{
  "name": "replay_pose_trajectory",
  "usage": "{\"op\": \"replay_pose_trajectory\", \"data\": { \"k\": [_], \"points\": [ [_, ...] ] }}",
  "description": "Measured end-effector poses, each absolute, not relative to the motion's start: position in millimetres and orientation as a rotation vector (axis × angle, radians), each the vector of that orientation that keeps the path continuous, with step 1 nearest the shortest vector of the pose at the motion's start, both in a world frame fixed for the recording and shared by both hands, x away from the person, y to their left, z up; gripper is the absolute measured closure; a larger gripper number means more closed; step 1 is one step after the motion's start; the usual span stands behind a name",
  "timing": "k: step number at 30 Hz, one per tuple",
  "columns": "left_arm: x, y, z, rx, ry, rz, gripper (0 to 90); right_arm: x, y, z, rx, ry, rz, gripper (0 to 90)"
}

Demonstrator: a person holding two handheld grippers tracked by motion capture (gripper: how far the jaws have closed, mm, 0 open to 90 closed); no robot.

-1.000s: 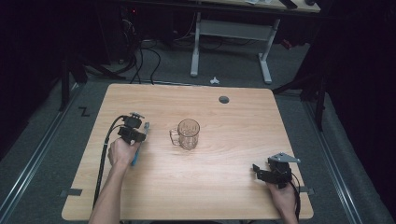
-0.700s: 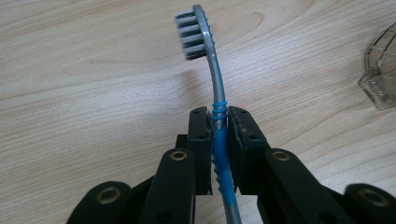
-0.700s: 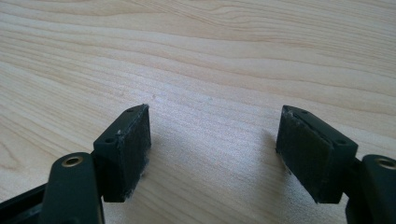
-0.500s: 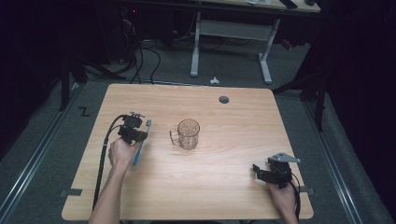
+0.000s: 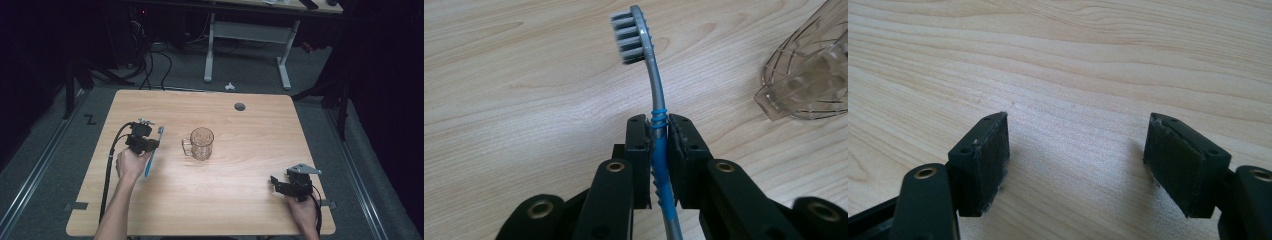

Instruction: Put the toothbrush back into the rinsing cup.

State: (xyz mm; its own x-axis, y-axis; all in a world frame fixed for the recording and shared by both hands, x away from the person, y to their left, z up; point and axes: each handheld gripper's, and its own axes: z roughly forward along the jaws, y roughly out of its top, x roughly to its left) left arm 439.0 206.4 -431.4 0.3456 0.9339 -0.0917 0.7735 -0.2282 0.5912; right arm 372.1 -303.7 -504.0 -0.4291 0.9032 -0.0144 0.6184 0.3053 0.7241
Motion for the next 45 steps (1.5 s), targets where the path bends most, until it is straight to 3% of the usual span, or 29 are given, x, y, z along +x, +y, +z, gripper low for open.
{"op": "replay_pose_trajectory", "data": {
  "k": [45],
  "points": [
    [418,171,-389,2.032,1.253,0.441,79.9,372,-304,-504,1.353,2.159,0.914,26.5]
  ]
}}
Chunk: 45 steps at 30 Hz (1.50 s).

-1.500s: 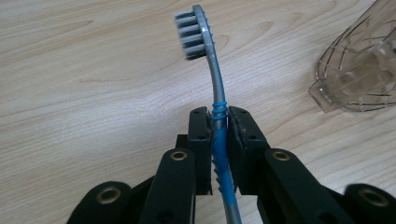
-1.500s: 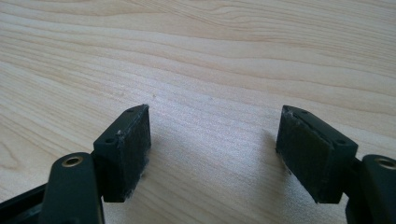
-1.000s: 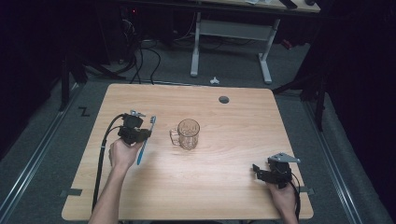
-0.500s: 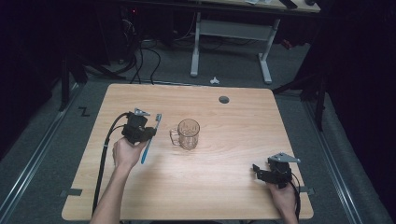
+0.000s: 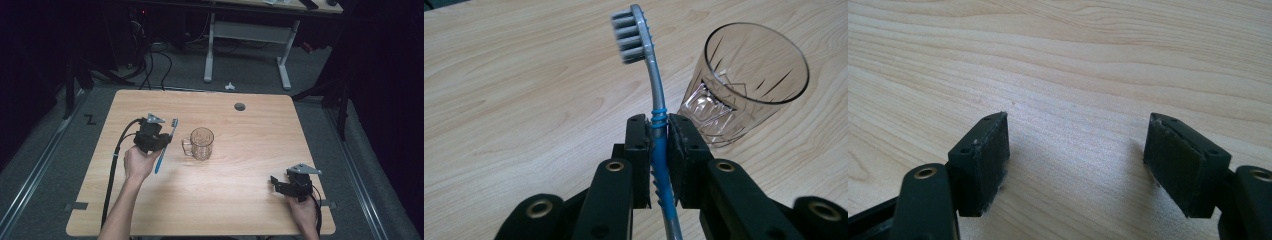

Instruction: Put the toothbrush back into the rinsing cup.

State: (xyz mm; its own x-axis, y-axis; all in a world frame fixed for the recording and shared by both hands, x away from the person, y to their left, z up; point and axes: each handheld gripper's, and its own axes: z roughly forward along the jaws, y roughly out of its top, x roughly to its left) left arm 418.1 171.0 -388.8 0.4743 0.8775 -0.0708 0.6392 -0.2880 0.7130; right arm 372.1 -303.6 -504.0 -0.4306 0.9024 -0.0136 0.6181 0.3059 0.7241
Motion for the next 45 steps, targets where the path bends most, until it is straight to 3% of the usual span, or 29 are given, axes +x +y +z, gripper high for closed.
{"op": "replay_pose_trajectory", "data": {
  "k": [45],
  "points": [
    [428,138,-364,2.003,1.109,0.466,79.8,372,-304,-504,1.349,2.160,0.915,26.5]
  ]
}}
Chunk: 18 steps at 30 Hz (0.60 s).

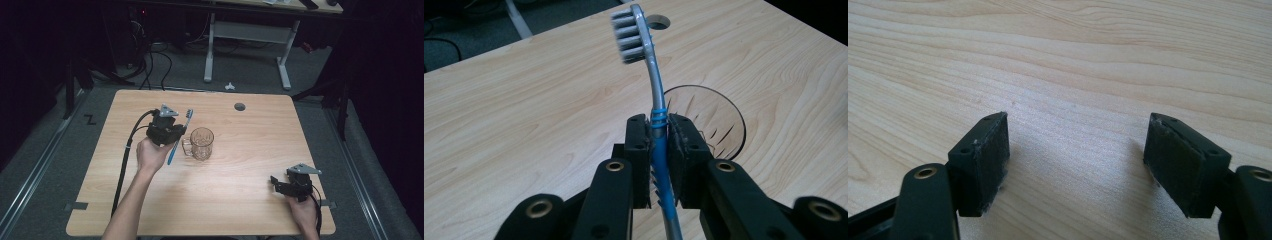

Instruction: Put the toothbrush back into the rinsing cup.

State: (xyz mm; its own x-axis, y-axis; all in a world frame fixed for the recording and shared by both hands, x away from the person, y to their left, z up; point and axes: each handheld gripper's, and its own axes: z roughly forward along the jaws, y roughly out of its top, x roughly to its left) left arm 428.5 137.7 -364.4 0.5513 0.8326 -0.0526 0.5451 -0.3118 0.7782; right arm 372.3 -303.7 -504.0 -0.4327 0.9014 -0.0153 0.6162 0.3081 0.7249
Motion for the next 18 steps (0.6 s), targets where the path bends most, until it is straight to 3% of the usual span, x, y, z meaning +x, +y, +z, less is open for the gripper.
{"op": "replay_pose_trajectory", "data": {
  "k": [18],
  "points": [
    [442,125,-365,1.909,1.064,0.563,80.2,372,-304,-504,1.353,2.159,0.916,26.5]
  ]
}}
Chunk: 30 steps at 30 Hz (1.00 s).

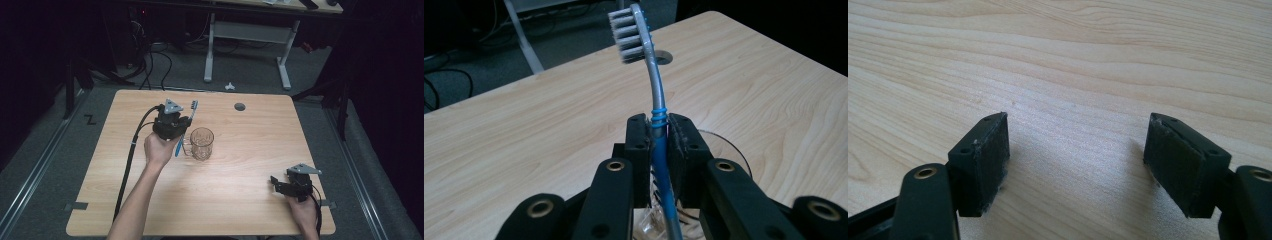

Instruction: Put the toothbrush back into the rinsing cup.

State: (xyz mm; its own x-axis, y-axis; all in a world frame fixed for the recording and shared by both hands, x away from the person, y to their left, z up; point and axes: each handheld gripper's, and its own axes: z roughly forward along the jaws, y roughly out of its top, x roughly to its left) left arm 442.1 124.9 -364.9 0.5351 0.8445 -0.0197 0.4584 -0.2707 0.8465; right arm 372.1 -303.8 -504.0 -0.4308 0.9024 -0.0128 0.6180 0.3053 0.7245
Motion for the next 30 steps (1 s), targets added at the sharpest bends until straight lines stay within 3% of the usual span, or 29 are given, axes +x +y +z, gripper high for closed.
{"op": "replay_pose_trajectory", "data": {
  "k": [30],
  "points": [
    [460,120,-377,1.713,1.036,0.716,80.3,372,-304,-504,1.353,2.159,0.915,26.5]
  ]
}}
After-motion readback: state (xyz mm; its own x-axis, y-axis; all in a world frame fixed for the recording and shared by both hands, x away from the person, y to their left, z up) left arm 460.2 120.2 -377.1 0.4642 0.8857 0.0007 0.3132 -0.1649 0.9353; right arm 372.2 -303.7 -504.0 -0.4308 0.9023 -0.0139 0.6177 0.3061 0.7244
